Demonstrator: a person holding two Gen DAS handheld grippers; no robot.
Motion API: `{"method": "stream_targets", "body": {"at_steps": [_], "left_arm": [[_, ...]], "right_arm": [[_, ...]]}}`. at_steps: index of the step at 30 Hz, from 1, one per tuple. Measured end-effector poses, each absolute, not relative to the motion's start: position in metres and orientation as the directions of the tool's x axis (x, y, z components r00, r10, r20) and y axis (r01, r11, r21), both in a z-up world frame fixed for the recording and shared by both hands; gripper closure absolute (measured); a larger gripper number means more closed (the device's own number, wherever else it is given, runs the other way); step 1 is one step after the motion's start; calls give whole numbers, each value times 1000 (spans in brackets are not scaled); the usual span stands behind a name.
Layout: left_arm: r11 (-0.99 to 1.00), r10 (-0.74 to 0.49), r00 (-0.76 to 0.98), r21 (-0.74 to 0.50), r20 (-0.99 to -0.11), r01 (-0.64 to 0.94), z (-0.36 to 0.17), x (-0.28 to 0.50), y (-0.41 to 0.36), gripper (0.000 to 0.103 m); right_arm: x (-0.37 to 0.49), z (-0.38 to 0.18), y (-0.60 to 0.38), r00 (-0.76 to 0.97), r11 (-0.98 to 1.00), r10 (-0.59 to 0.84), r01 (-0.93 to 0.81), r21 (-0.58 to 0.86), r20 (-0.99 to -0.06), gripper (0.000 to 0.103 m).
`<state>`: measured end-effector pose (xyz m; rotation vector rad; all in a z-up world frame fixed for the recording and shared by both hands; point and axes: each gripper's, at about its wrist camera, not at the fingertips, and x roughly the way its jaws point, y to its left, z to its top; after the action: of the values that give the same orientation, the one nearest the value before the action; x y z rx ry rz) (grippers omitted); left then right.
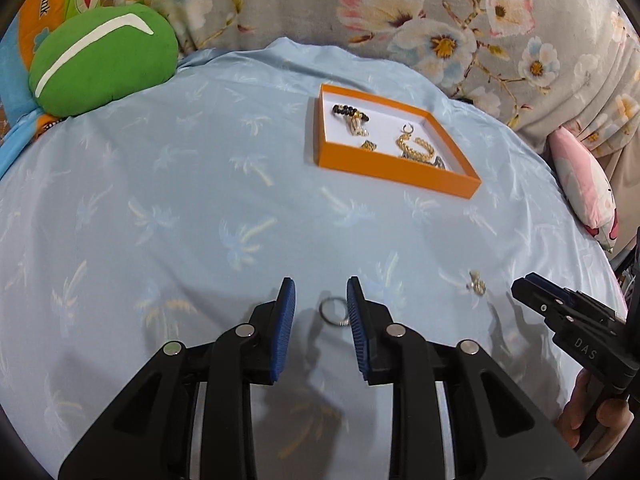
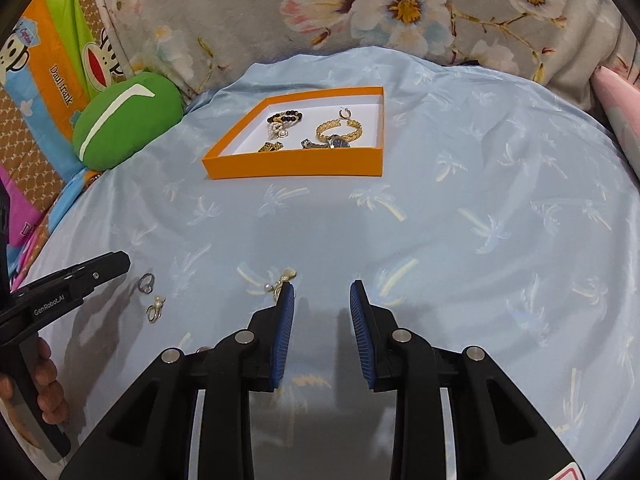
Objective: Organize jewelry
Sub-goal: 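Move the left tool to the silver ring while the right tool approaches a gold earring, then grasp the silver ring with the left tool while the right tool grasps the gold earring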
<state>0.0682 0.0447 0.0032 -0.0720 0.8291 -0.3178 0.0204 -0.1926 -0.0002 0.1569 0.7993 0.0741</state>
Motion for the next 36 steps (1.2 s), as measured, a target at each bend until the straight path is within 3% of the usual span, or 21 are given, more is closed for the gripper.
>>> {"method": "stream_targets", "body": {"at_steps": [3,16,22,25,36], "left_arm": [[953,-294,633,-168,-716,253,0,63,41,67],[952,-287,586,-157,-758,263,-11,73,28,67],[951,-274,588,-122,-761,285,-12,73,19,68],[948,-280,585,-122,-761,295,-13,74,16,81],[943,-305,579,-155,-756,294,-13,74,20,81]], "right_arm": [[17,-1,-189,696,986,121,-4,165,-708,74],[20,-11,-190,672,983,121,20,181,-731,74],[26,-13,-189,660,981,133,19,193,-739,74],[30,-14,-186,654,982,136,13,190,-744,73],[48,-15,-169,643,986,132,-9,165,-754,69]]}}
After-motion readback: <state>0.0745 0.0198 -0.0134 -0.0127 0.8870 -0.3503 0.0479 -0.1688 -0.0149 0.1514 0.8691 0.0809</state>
